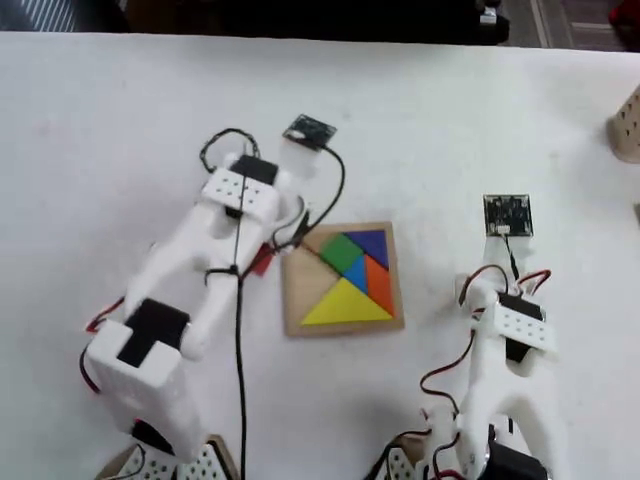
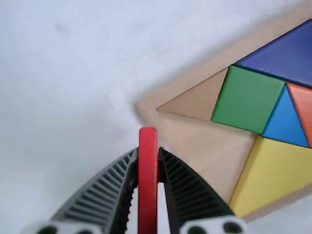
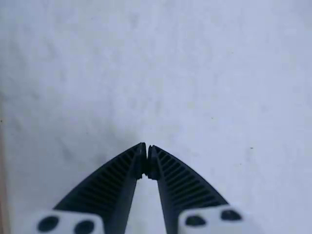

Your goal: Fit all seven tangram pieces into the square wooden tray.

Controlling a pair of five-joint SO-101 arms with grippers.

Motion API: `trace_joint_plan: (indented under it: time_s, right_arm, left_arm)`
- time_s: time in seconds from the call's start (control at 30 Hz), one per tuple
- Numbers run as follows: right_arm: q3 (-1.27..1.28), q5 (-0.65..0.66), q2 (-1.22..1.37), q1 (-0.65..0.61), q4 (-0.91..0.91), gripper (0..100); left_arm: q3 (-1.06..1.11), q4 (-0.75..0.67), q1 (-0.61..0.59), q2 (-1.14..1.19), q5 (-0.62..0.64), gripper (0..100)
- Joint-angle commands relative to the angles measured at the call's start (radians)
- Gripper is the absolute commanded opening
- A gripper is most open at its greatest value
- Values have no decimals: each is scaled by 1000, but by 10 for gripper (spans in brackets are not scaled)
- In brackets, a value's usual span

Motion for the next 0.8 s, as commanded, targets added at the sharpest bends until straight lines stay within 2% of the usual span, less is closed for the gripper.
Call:
trace_joint_plan:
  time_s: [0.0,0.07,0.13,0.3,0.37,0.6,0.77]
  right_arm:
    - [-43,-9,-25,-5,-5,18]
    - [-43,-9,-25,-10,-5,18]
    - [-43,-9,-25,-10,-5,18]
    - [-43,-9,-25,-8,-5,18]
    - [-43,-9,-25,-8,-5,18]
    - [-43,-8,-25,-8,-5,18]
    - [-43,-8,-25,-8,-5,18]
  left_arm:
    - [-26,-43,93,-18,43,21]
    - [-29,-61,131,-18,64,21]
    - [-32,-98,150,-18,150,21]
    - [-21,-229,180,-16,560,22]
    - [-12,-245,208,-12,671,22]
    - [6,-345,329,-13,612,22]
    - [8,-374,305,-8,605,23]
